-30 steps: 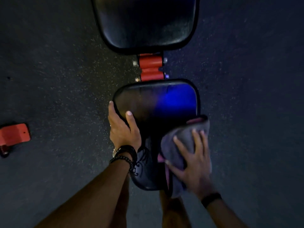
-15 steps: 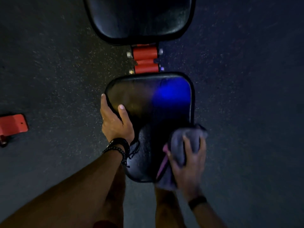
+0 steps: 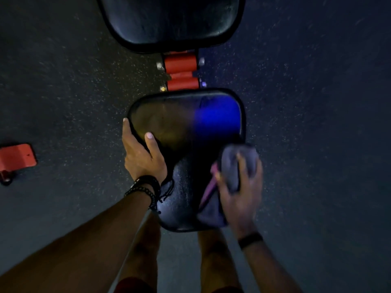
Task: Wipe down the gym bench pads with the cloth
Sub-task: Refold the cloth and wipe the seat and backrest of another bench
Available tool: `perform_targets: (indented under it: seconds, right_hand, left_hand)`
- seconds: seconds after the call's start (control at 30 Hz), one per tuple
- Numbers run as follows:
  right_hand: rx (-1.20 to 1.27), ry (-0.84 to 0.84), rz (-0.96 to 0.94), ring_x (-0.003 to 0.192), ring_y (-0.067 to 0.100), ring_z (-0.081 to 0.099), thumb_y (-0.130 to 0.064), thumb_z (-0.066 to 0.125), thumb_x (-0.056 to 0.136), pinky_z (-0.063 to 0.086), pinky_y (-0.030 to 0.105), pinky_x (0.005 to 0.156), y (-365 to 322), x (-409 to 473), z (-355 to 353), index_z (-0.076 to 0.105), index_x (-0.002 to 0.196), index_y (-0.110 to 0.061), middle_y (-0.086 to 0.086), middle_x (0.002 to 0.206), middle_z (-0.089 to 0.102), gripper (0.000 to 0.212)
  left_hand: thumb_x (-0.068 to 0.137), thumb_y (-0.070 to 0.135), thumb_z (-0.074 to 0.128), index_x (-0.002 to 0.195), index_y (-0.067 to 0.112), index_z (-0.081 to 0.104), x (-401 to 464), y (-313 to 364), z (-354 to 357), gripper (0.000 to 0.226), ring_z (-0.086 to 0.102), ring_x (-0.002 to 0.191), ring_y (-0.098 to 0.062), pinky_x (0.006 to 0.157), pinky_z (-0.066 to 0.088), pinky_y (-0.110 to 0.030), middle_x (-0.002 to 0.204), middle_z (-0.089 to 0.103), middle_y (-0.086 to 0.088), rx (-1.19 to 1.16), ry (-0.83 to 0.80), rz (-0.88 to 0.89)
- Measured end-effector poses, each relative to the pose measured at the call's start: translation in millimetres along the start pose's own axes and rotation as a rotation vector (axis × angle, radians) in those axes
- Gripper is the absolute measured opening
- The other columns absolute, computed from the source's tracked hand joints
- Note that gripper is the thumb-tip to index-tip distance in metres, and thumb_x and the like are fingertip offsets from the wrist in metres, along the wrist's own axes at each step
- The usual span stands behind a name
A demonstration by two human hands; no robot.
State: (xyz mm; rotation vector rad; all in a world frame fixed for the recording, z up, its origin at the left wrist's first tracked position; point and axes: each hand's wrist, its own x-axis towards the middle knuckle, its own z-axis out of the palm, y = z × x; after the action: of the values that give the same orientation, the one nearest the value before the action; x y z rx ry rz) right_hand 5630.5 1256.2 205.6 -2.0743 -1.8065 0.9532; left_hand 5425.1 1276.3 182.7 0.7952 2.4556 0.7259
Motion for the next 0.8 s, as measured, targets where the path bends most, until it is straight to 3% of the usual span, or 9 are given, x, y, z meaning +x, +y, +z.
perform_targets:
  seconds: [0.1, 0.2, 0.27, 0.37, 0.43, 0.53, 0.67, 0.8]
  right_hand:
    - [-0.069, 0.098, -0.124, 0.131, 0.028, 0.043, -0.061, 0.055, 0.088, 0.045, 0.046, 0.102, -44.0, 118.3, 2.4, 0.048, 0.137, -0.031, 0.008, 0.147, 0.040, 0.058]
    - [-0.308, -0.106, -0.368, 0.122, 0.026, 0.050, -0.061, 0.056, 0.086, 0.046, 0.042, 0.095, -96.7, 200.2, 14.8, 0.059, 0.128, -0.028, 0.004, 0.132, 0.054, 0.054]
    - [-0.397, -0.207, -0.477, 0.120, 0.027, 0.051, -0.063, 0.052, 0.088, 0.045, 0.043, 0.092, -96.9, 198.4, 13.4, 0.058, 0.130, -0.028, 0.005, 0.129, 0.055, 0.055]
    - [-0.260, -0.087, -0.592, 0.124, 0.034, 0.048, -0.054, 0.055, 0.092, 0.044, 0.046, 0.096, -56.9, 161.0, -9.7, 0.061, 0.128, -0.017, 0.013, 0.135, 0.052, 0.052]
    - [-0.170, -0.068, -0.548, 0.121, 0.035, 0.048, -0.049, 0.056, 0.092, 0.043, 0.048, 0.098, -40.4, 148.0, -23.0, 0.062, 0.125, -0.011, 0.016, 0.134, 0.051, 0.050]
    - [-0.346, -0.055, -0.473, 0.117, 0.035, 0.049, -0.054, 0.053, 0.089, 0.044, 0.049, 0.093, -82.3, 165.2, 2.8, 0.061, 0.124, -0.022, 0.009, 0.131, 0.054, 0.048]
    - [-0.578, -0.280, -0.800, 0.116, 0.025, 0.049, -0.065, 0.044, 0.087, 0.036, 0.046, 0.092, -173.4, 160.8, 80.2, 0.056, 0.129, -0.035, -0.002, 0.126, 0.056, 0.054]
    - [-0.470, -0.347, -0.933, 0.120, 0.023, 0.048, -0.063, 0.046, 0.090, 0.039, 0.044, 0.092, -161.8, 165.2, 68.6, 0.055, 0.134, -0.034, -0.002, 0.132, 0.055, 0.053]
  left_hand:
    - [0.101, 0.041, 0.034, 0.153, 0.013, 0.022, -3.0, -0.6, -0.3, 0.060, 0.043, 0.136, -0.029, 0.101, 0.041, -0.044, 0.157, 0.032, -0.006, -0.006, -0.009, -0.006]
    - [0.101, 0.041, 0.034, 0.153, 0.014, 0.023, -1.4, 1.1, -0.4, 0.060, 0.045, 0.133, -0.030, 0.099, 0.042, -0.043, 0.156, 0.034, -0.007, 0.002, -0.003, -0.014]
    - [0.100, 0.044, 0.034, 0.153, 0.015, 0.023, -3.8, 2.8, -1.5, 0.061, 0.046, 0.132, -0.030, 0.098, 0.042, -0.043, 0.156, 0.034, -0.007, -0.004, -0.012, -0.029]
    - [0.097, 0.053, 0.028, 0.153, 0.018, 0.021, -3.8, 2.1, -4.2, 0.067, 0.049, 0.130, -0.033, 0.094, 0.045, -0.047, 0.157, 0.033, -0.005, -0.020, -0.044, -0.026]
    - [0.096, 0.056, 0.026, 0.154, 0.020, 0.019, -2.4, 0.5, -4.9, 0.068, 0.048, 0.131, -0.034, 0.092, 0.046, -0.050, 0.157, 0.033, -0.003, -0.027, -0.058, -0.020]
    - [0.096, 0.055, 0.028, 0.153, 0.020, 0.020, 2.0, -0.4, -5.4, 0.067, 0.051, 0.127, -0.034, 0.089, 0.048, -0.050, 0.155, 0.036, -0.003, -0.030, -0.055, -0.037]
    - [0.090, 0.045, 0.035, 0.152, 0.023, 0.023, -0.4, -4.3, -8.8, 0.066, 0.054, 0.120, -0.036, 0.080, 0.051, -0.049, 0.149, 0.043, -0.005, -0.080, -0.062, -0.034]
    - [0.097, 0.037, 0.037, 0.152, 0.021, 0.025, 3.0, -7.3, -9.9, 0.059, 0.053, 0.123, -0.034, 0.084, 0.049, -0.046, 0.149, 0.043, -0.006, -0.114, -0.055, -0.045]
